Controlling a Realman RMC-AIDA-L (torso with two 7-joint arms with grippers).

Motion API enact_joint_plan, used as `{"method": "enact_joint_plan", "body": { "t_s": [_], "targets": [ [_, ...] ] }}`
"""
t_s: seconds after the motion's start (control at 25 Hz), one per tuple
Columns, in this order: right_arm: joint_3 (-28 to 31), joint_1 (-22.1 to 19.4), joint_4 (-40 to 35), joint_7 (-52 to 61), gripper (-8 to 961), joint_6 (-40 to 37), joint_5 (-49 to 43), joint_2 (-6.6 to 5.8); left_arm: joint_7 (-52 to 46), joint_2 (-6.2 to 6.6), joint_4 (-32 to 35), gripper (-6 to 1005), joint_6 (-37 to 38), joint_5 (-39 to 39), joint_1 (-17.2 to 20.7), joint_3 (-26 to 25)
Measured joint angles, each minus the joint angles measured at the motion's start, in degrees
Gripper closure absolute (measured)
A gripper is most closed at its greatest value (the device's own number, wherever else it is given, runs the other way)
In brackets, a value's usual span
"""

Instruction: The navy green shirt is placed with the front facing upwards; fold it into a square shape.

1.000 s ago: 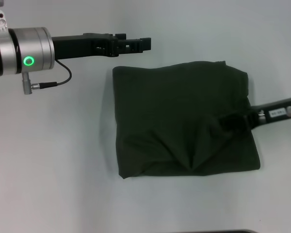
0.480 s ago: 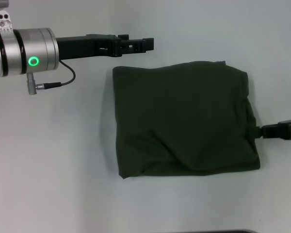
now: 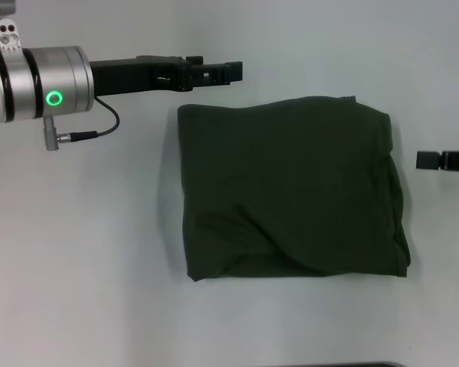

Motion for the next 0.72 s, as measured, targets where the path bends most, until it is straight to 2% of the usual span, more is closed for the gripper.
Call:
{"method": "enact_joint_plan", "body": {
  "t_s": [0.16, 0.36, 0.6, 0.72],
  "targets": [
    [2.2, 0.3, 0.2, 2.0, 740, 1.0, 0.0, 0.01, 0.6, 0.0, 0.1, 65, 0.0, 0.0, 0.1, 0.2],
    [3.3, 0.6, 1.1, 3.8, 563, 4.6, 0.1, 0.25, 1.6, 0.0, 0.4, 65, -0.3, 0.0, 0.0, 0.2],
    [3.0, 2.2, 2.0, 5.6, 277, 8.5, -0.1, 1.94, 2.2, 0.0, 0.9, 65, -0.9, 0.0, -0.1, 0.3],
    [1.8, 3.2, 2.9, 6.3, 208, 11.2, -0.3, 2.76, 2.8, -0.05, 1.0, 65, -1.0, 0.0, 0.1, 0.4]
  ]
}}
